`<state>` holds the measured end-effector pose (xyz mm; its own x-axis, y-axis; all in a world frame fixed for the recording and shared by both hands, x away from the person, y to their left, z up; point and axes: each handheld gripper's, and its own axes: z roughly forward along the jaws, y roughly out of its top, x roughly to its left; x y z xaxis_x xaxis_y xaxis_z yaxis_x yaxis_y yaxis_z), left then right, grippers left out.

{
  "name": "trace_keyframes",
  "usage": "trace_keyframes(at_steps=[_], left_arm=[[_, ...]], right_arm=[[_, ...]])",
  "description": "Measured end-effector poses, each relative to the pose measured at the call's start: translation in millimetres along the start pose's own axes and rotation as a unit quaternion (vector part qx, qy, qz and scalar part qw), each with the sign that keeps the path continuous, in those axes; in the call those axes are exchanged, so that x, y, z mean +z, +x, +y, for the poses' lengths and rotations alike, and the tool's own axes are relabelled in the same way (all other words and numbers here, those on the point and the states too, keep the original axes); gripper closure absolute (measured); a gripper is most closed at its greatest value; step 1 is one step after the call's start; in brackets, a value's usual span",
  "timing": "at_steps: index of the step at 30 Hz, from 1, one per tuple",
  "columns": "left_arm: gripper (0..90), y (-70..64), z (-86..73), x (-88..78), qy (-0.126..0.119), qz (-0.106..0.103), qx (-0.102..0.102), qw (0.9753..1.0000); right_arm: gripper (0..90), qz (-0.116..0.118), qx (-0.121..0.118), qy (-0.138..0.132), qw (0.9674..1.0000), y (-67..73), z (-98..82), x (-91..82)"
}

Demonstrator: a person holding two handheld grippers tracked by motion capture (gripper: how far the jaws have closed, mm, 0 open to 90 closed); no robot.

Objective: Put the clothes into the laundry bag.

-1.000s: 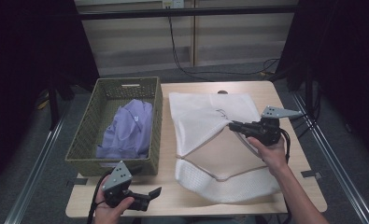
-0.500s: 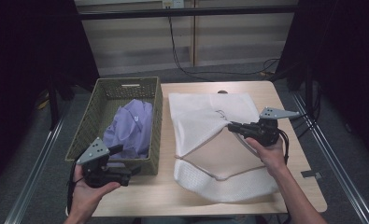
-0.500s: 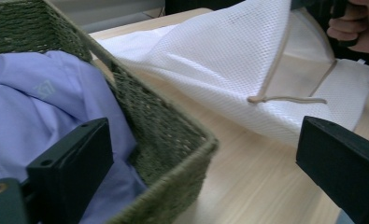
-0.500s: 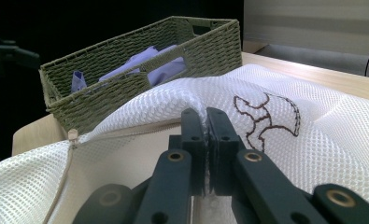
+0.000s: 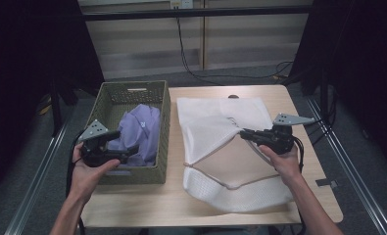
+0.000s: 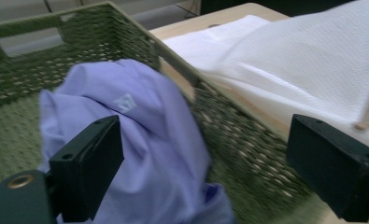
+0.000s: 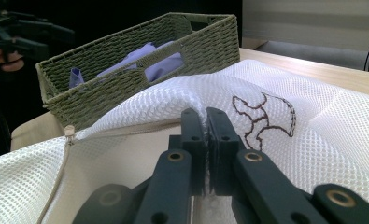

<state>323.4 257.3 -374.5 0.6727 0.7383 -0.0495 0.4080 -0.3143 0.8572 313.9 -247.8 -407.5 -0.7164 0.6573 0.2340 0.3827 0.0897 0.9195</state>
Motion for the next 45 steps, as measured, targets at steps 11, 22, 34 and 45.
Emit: trace_keyframes(at_steps=[11, 22, 34, 45], left_arm=[[7.6, 25.0, 18.9, 13.7, 0.019, 0.028, -0.016, 0.9993], [6.6, 44.5, 18.1, 40.7, 0.044, 0.031, -0.030, 0.9981], [5.2, 67.7, 6.7, 67.6, 0.098, 0.041, -0.048, 0.9931], [4.8, 84.0, -7.5, 90.8, 0.139, 0.041, -0.077, 0.9865]], right_arm=[[87.3, -0.001, 0.000, 0.002, 1.0000, 0.0, -1.4, 0.6], [87.3, 0.000, -0.004, 0.005, 1.0000, 0.0, -2.2, 1.4], [87.3, 0.000, -0.001, 0.008, 1.0000, -1.3, -3.4, 2.6], [87.3, 0.003, -0.002, 0.012, 0.9999, -2.2, -4.4, 3.0]])
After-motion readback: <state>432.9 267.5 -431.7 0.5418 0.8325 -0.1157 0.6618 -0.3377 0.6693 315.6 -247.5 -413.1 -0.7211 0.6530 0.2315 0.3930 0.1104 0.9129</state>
